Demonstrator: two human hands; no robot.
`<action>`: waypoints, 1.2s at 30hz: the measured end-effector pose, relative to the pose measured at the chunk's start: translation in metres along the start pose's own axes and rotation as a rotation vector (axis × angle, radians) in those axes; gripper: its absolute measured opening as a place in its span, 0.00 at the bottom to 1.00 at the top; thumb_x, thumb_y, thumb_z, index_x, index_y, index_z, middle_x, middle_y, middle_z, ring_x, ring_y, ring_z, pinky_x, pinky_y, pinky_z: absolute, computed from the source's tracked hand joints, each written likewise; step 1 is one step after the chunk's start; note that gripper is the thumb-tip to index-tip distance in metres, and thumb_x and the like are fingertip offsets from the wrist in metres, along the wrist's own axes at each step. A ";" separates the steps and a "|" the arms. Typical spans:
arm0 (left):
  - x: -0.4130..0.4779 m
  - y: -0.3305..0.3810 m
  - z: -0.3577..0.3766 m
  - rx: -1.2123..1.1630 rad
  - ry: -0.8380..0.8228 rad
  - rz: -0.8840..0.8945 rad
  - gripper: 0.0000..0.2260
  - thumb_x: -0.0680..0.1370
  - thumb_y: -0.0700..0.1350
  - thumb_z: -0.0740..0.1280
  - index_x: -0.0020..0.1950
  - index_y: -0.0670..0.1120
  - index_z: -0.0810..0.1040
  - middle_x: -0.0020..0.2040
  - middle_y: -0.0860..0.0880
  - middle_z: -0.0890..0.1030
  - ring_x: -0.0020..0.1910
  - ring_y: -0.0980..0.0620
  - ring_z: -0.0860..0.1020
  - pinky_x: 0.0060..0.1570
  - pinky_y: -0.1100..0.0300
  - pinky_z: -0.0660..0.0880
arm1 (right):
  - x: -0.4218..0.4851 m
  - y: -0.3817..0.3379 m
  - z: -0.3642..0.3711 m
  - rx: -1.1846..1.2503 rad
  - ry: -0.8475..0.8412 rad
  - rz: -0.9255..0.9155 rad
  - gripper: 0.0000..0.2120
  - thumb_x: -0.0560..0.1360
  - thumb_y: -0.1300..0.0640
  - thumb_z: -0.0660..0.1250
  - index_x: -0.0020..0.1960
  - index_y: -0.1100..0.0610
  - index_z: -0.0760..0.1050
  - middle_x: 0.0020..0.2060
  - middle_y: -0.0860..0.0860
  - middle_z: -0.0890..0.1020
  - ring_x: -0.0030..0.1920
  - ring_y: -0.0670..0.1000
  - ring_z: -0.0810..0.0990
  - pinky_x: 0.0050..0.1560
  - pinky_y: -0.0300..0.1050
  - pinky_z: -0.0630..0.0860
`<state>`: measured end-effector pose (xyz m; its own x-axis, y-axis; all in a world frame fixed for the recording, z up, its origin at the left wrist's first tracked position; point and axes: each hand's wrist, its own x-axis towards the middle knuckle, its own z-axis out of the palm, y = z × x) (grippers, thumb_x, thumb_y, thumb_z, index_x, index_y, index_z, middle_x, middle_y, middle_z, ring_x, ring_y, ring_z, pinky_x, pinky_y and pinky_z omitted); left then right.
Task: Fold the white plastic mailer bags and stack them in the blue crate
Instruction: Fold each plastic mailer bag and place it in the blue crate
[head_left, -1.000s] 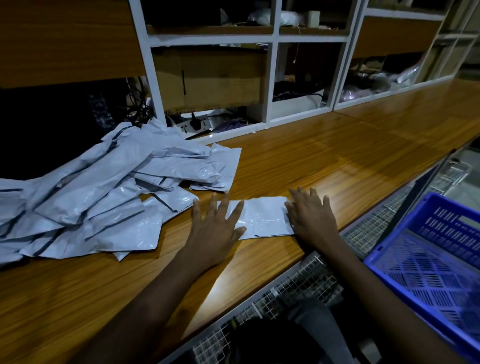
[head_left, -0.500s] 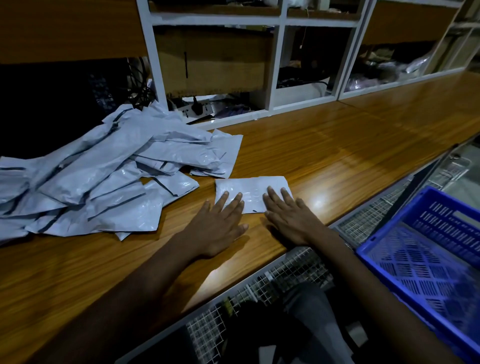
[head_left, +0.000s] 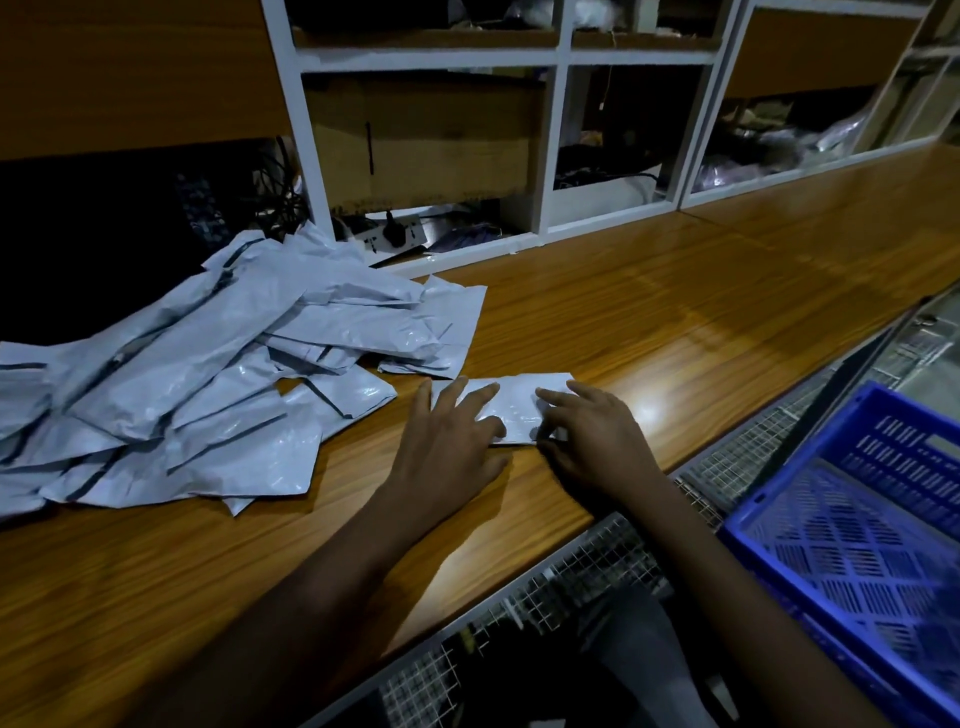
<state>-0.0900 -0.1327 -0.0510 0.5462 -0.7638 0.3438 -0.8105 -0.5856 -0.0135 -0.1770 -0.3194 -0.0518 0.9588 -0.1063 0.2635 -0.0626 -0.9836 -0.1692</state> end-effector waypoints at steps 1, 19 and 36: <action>0.001 0.000 0.002 0.008 0.007 -0.008 0.12 0.71 0.59 0.73 0.50 0.54 0.84 0.69 0.48 0.76 0.71 0.42 0.70 0.68 0.36 0.63 | 0.000 0.001 0.003 -0.006 0.019 -0.025 0.07 0.73 0.53 0.72 0.51 0.51 0.83 0.68 0.49 0.77 0.70 0.60 0.72 0.65 0.57 0.69; 0.136 0.068 -0.019 0.048 0.240 0.075 0.05 0.77 0.47 0.70 0.52 0.49 0.81 0.68 0.47 0.77 0.72 0.40 0.68 0.68 0.33 0.60 | 0.020 0.081 -0.056 -0.146 0.253 0.163 0.24 0.78 0.47 0.47 0.53 0.58 0.78 0.66 0.56 0.78 0.73 0.66 0.66 0.71 0.71 0.55; 0.275 0.374 0.063 -0.247 0.118 0.594 0.09 0.81 0.51 0.64 0.57 0.51 0.80 0.77 0.48 0.64 0.78 0.42 0.55 0.72 0.36 0.48 | -0.172 0.327 -0.108 -0.289 0.166 0.876 0.31 0.73 0.45 0.43 0.56 0.55 0.80 0.75 0.49 0.67 0.77 0.60 0.57 0.76 0.61 0.48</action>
<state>-0.2296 -0.5793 -0.0208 -0.0248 -0.8949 0.4456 -0.9996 0.0168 -0.0217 -0.3925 -0.6387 -0.0501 0.4868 -0.8240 0.2900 -0.8316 -0.5388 -0.1350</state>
